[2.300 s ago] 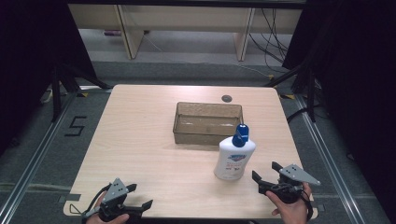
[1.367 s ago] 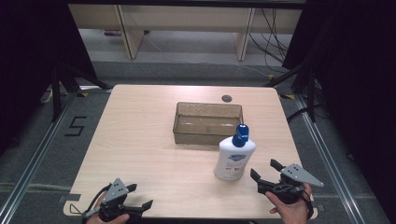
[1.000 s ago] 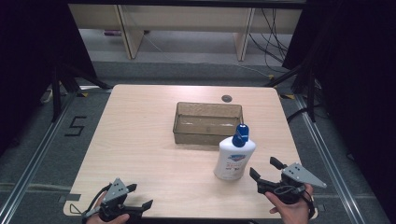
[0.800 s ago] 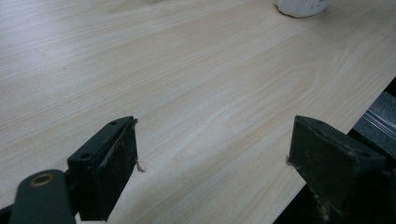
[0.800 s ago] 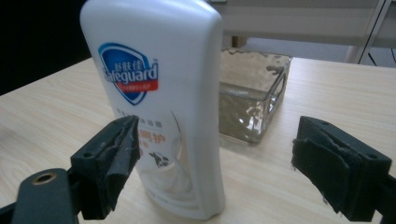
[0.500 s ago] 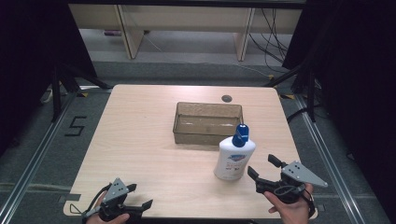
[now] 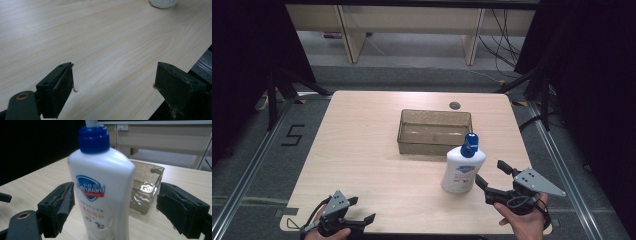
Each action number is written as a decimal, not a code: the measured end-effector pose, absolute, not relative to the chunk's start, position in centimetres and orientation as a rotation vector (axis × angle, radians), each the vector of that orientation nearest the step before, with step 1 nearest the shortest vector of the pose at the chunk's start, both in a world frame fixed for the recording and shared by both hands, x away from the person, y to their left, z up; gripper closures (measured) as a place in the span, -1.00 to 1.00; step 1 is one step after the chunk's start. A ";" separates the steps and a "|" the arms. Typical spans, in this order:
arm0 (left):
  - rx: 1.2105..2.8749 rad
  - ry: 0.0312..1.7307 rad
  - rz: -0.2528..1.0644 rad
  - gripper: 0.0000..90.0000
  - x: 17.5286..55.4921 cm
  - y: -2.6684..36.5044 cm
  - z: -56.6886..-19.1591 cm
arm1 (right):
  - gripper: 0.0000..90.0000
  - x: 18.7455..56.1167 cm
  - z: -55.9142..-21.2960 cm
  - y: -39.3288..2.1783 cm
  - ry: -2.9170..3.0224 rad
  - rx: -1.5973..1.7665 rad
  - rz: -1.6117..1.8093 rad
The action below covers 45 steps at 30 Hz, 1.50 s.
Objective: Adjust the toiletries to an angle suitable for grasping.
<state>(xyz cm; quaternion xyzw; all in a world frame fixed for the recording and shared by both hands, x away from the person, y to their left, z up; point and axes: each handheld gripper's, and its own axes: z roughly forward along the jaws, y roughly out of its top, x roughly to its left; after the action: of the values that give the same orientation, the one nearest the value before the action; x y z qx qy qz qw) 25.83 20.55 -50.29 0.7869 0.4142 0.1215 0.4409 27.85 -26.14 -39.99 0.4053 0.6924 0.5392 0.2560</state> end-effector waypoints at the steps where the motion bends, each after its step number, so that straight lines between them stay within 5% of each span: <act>1: 1.953 1.029 0.302 -0.67 25.8 20.6 -50.3 | -0.67 28.0 -39.9 -26.1 1.867 1.080 1.474; 45: 1.951 1.041 0.300 -0.67 25.9 20.5 -50.2 | -0.45 31.9 -35.6 -21.6 1.894 0.925 1.453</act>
<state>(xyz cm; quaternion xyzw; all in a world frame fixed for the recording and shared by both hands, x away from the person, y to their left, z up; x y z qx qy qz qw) 25.93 20.50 -50.24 0.7853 0.4190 0.1207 0.4396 31.91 -21.64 -35.64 0.3461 0.7088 0.5437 0.2867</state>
